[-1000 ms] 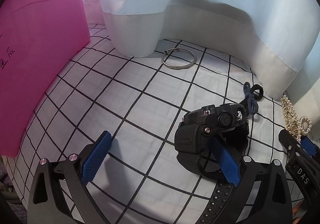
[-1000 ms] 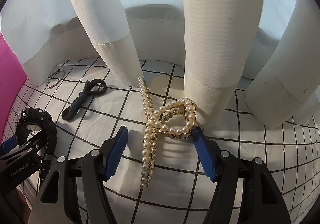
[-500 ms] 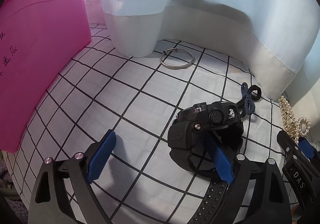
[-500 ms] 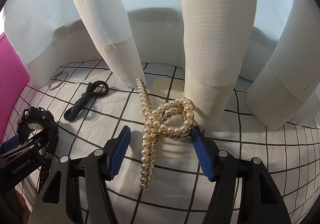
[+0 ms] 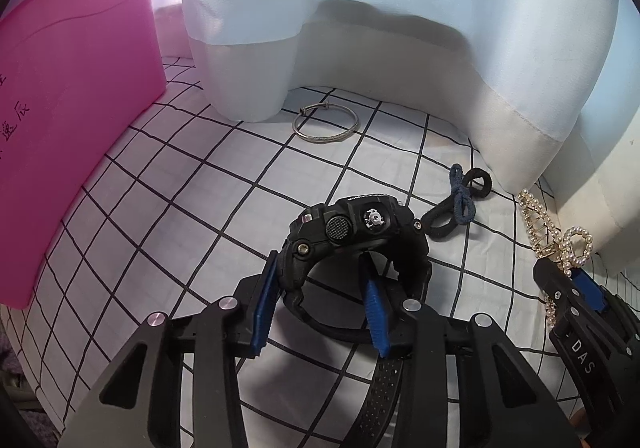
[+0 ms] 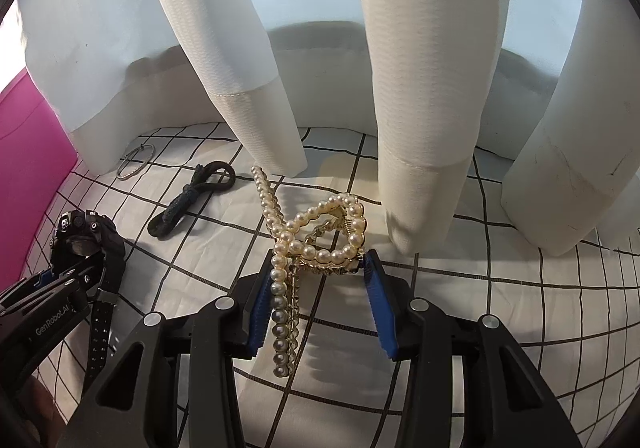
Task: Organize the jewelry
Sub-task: 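Lift and carry the watch and pearl clip over the pink tub with both tools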
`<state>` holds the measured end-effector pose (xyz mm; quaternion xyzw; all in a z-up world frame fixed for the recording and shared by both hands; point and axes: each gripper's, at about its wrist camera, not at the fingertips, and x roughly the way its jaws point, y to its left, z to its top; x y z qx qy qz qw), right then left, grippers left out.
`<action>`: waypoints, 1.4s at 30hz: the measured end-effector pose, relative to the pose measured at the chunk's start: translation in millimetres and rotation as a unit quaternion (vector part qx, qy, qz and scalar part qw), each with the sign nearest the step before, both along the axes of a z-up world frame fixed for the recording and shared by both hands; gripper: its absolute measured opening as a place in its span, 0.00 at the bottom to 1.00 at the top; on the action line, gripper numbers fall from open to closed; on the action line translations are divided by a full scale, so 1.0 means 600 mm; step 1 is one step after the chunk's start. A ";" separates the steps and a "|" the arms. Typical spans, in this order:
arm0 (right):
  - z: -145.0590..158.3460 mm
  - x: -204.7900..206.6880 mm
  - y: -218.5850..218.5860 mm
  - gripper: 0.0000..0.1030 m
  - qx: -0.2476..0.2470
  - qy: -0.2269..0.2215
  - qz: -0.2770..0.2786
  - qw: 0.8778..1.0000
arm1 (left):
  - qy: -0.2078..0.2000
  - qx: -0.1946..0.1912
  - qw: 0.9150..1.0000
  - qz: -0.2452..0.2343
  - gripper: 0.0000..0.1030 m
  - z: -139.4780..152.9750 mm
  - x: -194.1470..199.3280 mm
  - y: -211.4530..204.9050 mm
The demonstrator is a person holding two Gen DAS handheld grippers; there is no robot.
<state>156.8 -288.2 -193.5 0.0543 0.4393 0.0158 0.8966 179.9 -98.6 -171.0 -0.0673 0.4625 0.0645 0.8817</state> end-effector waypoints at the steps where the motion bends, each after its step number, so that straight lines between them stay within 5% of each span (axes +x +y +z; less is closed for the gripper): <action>1: 0.000 -0.003 -0.002 0.41 0.004 -0.001 0.002 1.000 | -0.001 -0.002 1.000 0.001 0.35 0.001 -0.002 0.001; 42: 0.041 -0.101 -0.020 0.40 0.045 -0.025 0.096 0.994 | -0.088 -0.039 0.994 0.047 0.22 0.086 -0.127 0.029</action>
